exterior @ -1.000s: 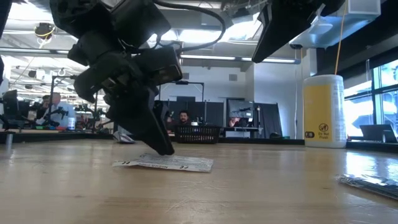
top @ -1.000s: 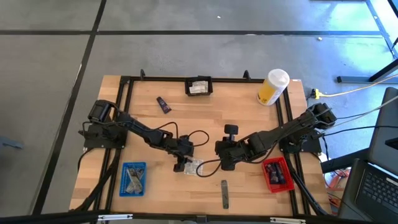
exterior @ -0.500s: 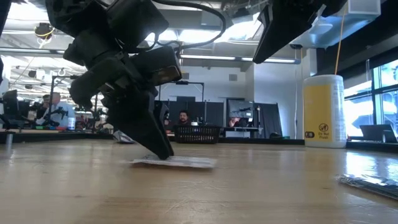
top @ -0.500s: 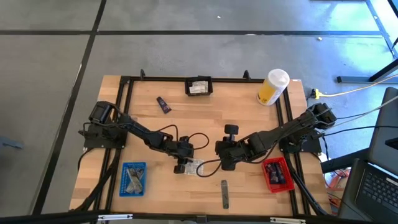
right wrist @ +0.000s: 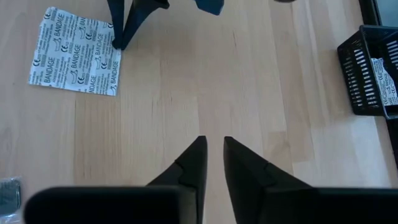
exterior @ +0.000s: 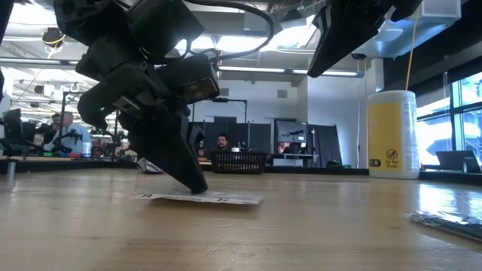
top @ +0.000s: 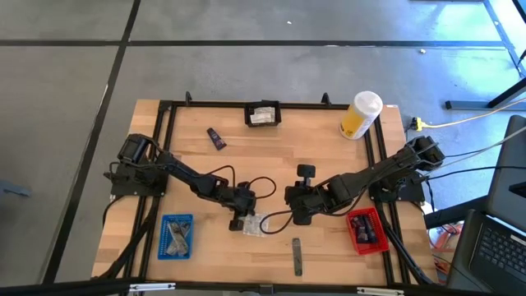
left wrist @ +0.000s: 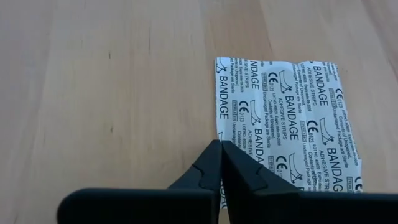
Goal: Pick & Place Travel size toiletries
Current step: Put the white bandage into the black bin
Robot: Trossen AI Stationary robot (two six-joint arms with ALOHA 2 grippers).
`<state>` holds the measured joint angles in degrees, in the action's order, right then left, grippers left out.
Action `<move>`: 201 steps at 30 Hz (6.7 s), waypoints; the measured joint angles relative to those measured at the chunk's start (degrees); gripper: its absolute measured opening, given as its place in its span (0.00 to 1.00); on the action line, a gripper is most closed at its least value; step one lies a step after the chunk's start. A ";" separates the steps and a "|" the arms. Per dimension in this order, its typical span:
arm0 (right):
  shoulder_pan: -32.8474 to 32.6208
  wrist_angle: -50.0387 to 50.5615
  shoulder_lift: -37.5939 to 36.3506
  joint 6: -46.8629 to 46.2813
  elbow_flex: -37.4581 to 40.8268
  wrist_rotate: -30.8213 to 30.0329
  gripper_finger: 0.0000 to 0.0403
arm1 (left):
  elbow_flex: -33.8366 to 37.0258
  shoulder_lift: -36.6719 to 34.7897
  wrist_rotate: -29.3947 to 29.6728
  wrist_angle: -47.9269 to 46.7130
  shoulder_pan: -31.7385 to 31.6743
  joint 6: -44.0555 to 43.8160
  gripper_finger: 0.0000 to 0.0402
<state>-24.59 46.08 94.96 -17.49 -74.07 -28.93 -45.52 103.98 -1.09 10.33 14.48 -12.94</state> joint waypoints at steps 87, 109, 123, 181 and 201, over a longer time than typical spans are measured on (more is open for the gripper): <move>-6.59 -13.59 -13.44 -4.43 13.13 10.43 0.16 | -12.02 -0.19 -10.79 -17.42 0.33 2.70 0.32; -5.98 -17.57 -13.42 -4.49 13.13 10.36 0.17 | -12.04 -0.20 -4.74 -15.71 5.85 11.62 0.48; -5.84 -17.55 -13.42 -4.33 13.13 10.36 0.08 | -12.41 0.27 8.88 -15.32 14.91 5.64 0.56; -5.37 -24.21 -0.32 -12.59 13.17 11.34 0.19 | -15.61 6.62 10.58 -16.73 10.33 4.31 0.00; -3.99 -37.85 4.35 -14.64 18.09 11.02 0.41 | -14.73 6.54 8.66 -15.17 9.31 3.05 0.00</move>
<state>-28.58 8.23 99.31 -32.13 -55.98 -17.91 -60.25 110.52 7.57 -4.85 23.79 -9.89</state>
